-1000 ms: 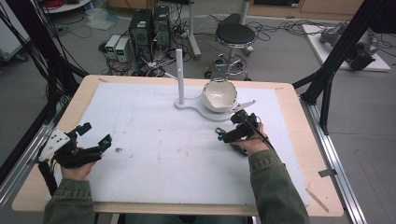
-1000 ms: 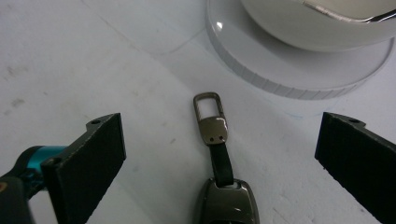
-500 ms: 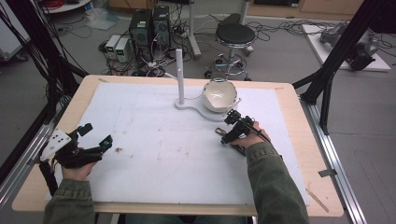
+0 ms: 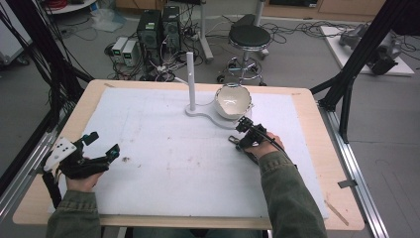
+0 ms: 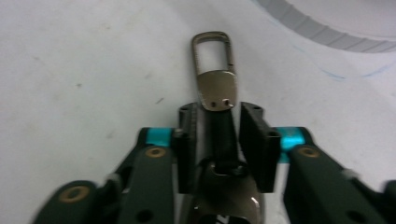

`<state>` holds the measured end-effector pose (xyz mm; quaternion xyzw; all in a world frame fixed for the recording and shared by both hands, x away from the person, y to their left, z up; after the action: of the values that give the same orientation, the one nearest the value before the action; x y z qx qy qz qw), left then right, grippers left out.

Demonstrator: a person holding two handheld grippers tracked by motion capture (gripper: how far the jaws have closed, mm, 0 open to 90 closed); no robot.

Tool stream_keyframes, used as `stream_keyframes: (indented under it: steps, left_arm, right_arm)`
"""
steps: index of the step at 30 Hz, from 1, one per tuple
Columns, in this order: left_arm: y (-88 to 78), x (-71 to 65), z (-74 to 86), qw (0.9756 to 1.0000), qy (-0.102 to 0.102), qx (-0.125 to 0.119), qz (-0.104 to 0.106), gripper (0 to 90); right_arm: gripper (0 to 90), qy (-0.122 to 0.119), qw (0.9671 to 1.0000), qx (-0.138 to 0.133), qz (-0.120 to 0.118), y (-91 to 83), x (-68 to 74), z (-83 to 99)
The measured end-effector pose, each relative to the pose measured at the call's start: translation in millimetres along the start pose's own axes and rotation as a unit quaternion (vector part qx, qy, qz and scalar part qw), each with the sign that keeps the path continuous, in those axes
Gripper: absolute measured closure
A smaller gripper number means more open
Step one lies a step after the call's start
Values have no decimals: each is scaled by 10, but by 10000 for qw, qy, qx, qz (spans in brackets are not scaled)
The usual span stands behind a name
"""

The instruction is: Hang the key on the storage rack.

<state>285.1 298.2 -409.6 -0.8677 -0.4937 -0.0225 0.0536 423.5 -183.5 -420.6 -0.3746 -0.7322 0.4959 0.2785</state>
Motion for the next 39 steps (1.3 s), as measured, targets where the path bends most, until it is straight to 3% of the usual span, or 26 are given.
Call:
stream_keyframes:
  steps: [2,3,6,10,15,17,22,28,31,34,39]
  left_arm:
    - [2,-2,1,10000,8,3,-5,66]
    - [2,-1,2,10000,21,15,-9,66]
    - [-1,-1,0,10000,6,4,-20,67]
    - [0,-1,0,10000,5,-1,-16,66]
    - [-3,1,-1,10000,-6,-9,-18,66]
    - [-8,8,-3,10000,-15,-31,-26,67]
    - [2,9,2,10000,-38,-23,-18,67]
    - [19,5,6,10000,-42,-24,1,67]
    - [25,11,10,10000,-57,-24,-2,66]
    - [31,11,13,10000,-56,-12,16,67]
    - [26,16,11,10000,-71,-32,13,67]
  right_arm:
    - [731,48,10000,14,10,0,10,0]
    - [802,59,10000,34,-37,-6,13,4]
    - [834,118,9999,43,24,-12,40,9]
    - [848,76,9999,-4,-77,-29,19,21]
    - [853,62,9998,-172,20,-57,4,24]
    - [853,72,9997,-188,-122,-75,-4,28]
    - [850,36,9987,-493,-143,-191,28,27]
    - [850,192,9947,-892,-470,-359,20,25]
    - [850,265,9920,-1097,-569,-446,-5,36]
    - [850,309,9913,-1142,-586,-497,-18,40]
    - [850,379,9851,-1383,-953,-674,-40,7]
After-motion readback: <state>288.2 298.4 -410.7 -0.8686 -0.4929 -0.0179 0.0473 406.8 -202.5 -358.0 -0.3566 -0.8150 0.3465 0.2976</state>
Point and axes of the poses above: each handheld gripper's, and its own axes: y roughly forward along the jaws, z roughly out of its underside, x roughly to its left, the point moved 1 cm from there along y, roughly forward along the jaws, and after that the axes turned 11 degrees about y, right-handed, at the moved point
